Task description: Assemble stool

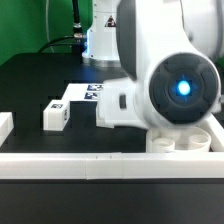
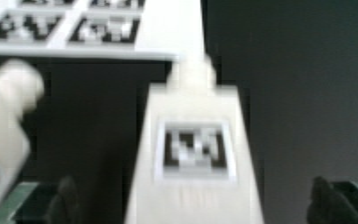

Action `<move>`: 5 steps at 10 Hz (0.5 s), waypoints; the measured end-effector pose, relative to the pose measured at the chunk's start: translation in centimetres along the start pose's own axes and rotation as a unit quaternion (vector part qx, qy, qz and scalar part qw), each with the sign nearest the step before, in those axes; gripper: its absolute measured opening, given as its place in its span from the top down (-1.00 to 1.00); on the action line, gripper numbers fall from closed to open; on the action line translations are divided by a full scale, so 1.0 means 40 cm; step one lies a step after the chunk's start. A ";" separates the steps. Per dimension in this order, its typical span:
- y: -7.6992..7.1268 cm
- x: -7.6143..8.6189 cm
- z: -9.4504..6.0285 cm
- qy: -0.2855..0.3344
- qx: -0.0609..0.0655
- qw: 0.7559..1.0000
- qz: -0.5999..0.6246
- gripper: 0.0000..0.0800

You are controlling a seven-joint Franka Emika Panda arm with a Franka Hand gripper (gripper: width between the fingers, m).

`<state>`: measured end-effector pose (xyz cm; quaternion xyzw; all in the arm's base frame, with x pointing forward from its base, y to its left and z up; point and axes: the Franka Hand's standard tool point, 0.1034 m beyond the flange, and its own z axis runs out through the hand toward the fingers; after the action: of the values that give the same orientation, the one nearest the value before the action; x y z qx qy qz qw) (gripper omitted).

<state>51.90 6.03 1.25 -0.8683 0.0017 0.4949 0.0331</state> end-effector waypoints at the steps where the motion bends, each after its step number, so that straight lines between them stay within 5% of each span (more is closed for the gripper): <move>1: -0.005 -0.008 -0.005 0.007 -0.001 1.000 -0.005 -0.62; 4: -0.009 0.006 0.009 0.011 -0.002 1.000 -0.006 -0.60; 5: -0.010 0.007 0.010 0.011 -0.002 1.000 -0.006 -0.21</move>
Offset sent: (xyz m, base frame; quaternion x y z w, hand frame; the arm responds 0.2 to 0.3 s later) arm -0.0045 0.0032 -0.0104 -0.0102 0.0168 0.0100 0.9998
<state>51.72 6.45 0.85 -0.8738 -0.0041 0.4850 0.0341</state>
